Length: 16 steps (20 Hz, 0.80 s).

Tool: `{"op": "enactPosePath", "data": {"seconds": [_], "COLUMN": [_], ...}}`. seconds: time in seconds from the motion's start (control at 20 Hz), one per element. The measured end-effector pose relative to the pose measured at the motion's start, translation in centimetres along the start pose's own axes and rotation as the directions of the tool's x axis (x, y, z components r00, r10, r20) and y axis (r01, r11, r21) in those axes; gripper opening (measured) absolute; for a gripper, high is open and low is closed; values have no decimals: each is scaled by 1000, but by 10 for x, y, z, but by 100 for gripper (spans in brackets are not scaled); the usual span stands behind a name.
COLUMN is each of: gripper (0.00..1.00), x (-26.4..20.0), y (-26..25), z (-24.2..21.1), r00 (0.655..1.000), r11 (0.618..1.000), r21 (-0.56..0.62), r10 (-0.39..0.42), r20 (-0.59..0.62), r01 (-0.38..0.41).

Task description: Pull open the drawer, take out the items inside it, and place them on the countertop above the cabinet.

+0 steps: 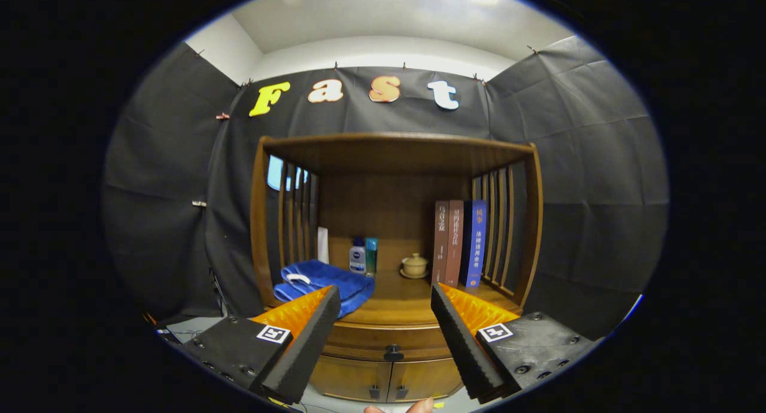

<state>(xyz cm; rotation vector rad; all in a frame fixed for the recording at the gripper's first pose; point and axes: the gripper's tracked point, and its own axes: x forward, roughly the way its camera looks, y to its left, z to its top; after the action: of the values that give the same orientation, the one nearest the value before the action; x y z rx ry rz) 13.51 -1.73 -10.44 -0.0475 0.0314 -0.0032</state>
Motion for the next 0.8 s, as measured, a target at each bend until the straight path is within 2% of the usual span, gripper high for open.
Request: {"op": "enactPosePath", "data": {"seconds": [0.3,0.8], "gripper": [99,99], "x": [45,83], "y": [-13,-16], "z": [-91,-187], "r00": [995,979], "r11": [1000,999], "r21": [-3,17], "r10": [-20,-41], "r20": [-95,-198], "r01": [20,45]}}
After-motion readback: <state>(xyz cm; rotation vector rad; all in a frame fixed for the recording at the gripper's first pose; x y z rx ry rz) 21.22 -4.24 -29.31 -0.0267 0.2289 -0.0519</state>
